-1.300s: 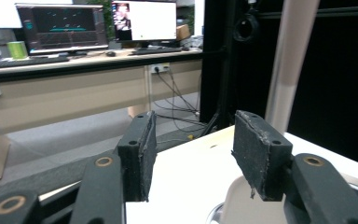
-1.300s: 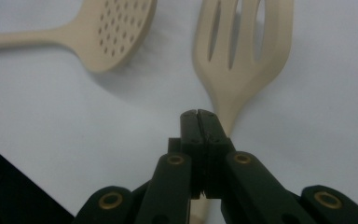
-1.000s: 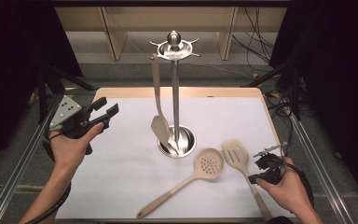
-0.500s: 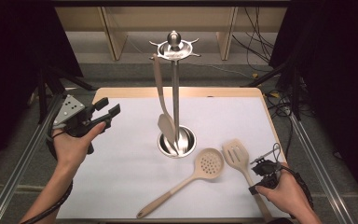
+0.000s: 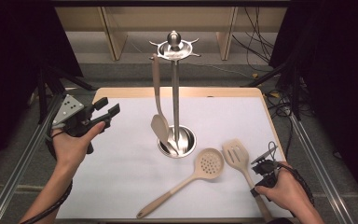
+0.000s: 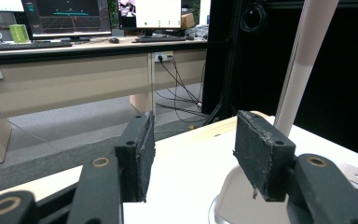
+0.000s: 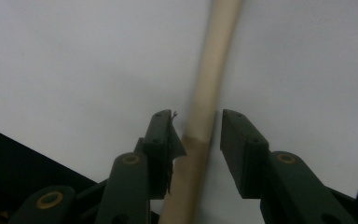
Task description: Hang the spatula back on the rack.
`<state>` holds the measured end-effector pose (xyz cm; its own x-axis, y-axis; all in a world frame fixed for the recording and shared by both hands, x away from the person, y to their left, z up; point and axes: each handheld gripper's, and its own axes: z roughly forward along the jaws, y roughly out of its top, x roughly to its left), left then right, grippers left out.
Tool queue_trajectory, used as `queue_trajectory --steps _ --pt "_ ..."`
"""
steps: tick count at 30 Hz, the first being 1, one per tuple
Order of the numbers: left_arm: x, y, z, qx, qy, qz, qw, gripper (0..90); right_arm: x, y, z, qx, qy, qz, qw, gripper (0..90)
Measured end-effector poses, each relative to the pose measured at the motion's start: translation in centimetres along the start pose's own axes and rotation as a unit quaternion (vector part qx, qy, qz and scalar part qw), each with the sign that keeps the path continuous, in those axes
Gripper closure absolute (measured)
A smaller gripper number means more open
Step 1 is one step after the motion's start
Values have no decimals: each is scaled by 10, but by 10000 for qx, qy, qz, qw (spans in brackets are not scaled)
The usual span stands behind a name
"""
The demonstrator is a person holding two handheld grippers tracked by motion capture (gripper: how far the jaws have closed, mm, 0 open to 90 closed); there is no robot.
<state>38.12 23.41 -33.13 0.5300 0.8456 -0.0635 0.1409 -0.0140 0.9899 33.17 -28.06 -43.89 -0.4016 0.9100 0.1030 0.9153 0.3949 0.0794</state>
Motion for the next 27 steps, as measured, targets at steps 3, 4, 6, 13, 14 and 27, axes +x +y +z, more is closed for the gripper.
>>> queue_trajectory --steps 3,4,6,13,14,27 --pt "0 0 0 10 -2 -3 10000 469 0 2 7 136 -21 -4 9999 679" --pt "0 0 0 7 -2 -9 10000 469 -1 2 8 173 -1 -15 9999 692" --pt "1 -1 0 8 1 -20 10000 469 -2 3 9 224 -7 7 9997 713" --pt "2 -2 1 17 12 -28 10000 470 -2 7 9 393 9 323 9987 753" --pt "2 -2 1 20 12 -25 10000 469 -4 8 9 349 6 355 9988 762" --pt "4 -5 3 66 23 -57 10000 470 -11 46 8 100 -253 -384 9989 765"
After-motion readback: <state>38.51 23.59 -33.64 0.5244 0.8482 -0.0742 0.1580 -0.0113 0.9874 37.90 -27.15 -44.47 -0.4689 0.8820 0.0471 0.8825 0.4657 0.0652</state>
